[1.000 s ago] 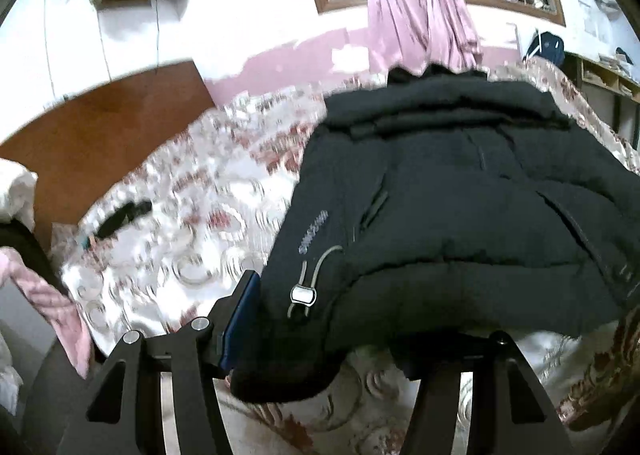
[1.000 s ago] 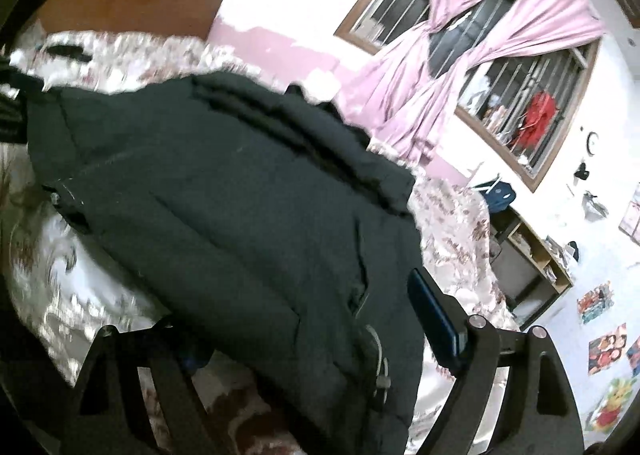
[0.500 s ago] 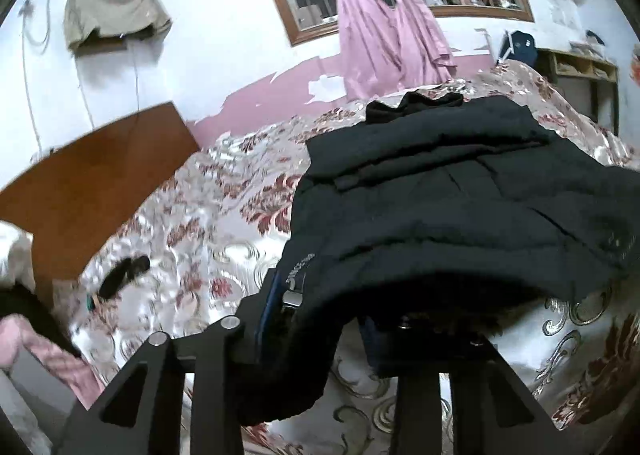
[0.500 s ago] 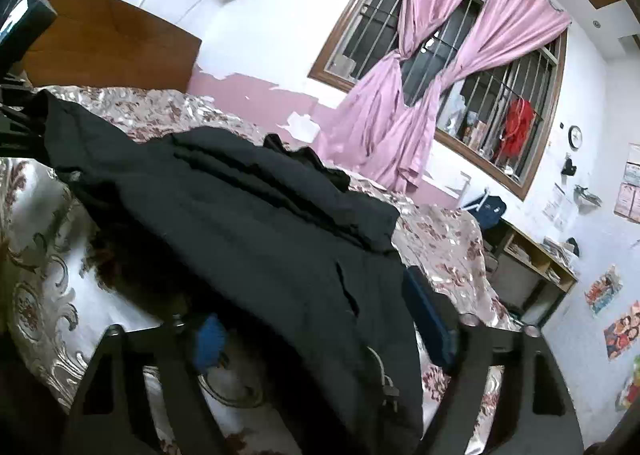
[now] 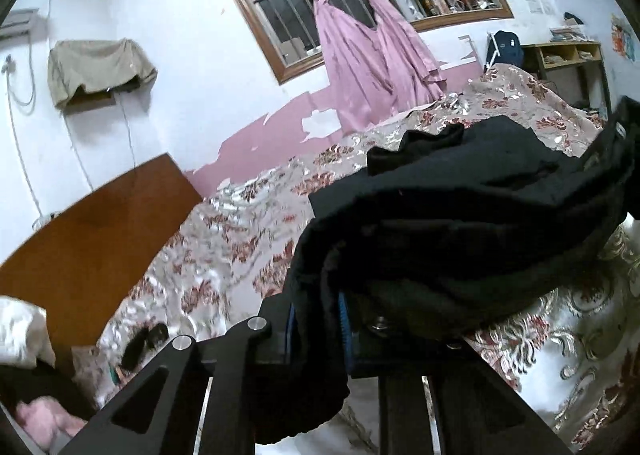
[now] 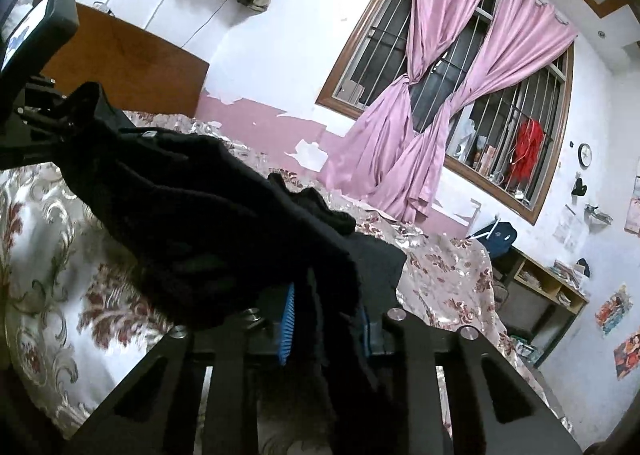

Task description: Fold large clothes

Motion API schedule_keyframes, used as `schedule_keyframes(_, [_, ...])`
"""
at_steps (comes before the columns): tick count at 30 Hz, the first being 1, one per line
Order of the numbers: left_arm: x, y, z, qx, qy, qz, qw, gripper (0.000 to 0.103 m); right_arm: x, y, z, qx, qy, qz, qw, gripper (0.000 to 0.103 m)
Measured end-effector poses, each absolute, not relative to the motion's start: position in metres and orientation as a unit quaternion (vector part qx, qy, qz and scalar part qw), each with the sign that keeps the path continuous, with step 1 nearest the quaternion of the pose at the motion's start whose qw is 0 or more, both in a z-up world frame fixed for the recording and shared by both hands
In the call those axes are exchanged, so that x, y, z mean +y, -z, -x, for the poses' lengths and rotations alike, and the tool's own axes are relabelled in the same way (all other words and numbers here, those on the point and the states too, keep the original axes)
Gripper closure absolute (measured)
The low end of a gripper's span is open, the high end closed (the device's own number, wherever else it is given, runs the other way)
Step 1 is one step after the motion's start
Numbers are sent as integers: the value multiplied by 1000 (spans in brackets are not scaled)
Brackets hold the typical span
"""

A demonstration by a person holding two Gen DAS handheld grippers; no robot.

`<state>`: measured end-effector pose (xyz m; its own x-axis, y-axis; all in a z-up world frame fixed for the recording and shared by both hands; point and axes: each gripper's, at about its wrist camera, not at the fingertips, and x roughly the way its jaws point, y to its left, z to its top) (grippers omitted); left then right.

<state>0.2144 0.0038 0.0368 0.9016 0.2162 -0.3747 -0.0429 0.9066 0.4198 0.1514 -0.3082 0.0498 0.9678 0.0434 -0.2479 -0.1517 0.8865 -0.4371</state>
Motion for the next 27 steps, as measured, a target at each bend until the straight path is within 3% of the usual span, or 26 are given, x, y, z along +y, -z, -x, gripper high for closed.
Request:
schedule_keyframes(13, [-1,-78,-272,197,-47,-246,948,89,-283,-92,-226,113,-36,316,941,85])
schedule_keyframes(18, [-2,-91,-308,183,-51,-263,946,95,-267,-114,-265,106,-41,363,925,88])
schedule_keyframes(27, [2,-100,-374,205,-39,-218,953,95,-248,-128,-330,113,-48,383,916,91])
